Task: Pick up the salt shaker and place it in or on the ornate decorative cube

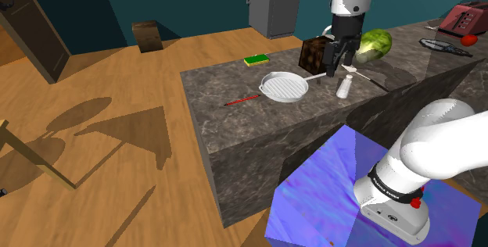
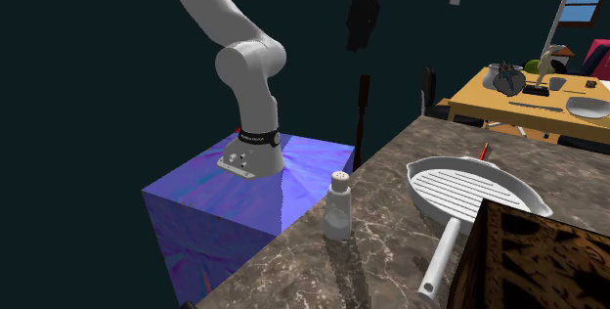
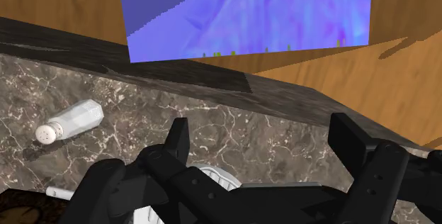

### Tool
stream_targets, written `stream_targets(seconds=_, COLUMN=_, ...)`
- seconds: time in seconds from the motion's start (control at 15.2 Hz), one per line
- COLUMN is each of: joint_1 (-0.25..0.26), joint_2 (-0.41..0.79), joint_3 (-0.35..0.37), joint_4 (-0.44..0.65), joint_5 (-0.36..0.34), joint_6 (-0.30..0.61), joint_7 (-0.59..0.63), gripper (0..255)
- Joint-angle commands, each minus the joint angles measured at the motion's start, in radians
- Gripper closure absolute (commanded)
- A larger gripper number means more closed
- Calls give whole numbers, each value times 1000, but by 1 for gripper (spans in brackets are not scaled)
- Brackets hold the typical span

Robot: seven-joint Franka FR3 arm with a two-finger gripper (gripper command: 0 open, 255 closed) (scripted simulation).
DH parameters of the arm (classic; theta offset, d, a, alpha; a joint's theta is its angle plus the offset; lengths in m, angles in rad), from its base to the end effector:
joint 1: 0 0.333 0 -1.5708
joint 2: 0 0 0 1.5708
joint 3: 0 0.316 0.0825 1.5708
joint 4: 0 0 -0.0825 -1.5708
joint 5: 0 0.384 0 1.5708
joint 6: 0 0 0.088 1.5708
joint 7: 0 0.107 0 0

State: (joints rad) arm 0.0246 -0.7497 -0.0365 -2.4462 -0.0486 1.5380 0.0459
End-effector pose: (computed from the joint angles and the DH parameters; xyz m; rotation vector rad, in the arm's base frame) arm 0.3064 -0.0110 0.5345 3.1039 -0.0679 -0.2461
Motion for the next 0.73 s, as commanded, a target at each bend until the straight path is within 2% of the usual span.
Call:
stream_targets(seconds=0.0, joint_1=0, joint_2=0, joint_3=0, joint_4=0, joint_5=0, joint_6=0, joint_7=0, gripper=0)
stream_targets(seconds=0.66, joint_1=-106, joint_2=70, joint_3=-177, joint_4=-112, joint_5=-180, joint_6=245, joint_7=-157, gripper=0)
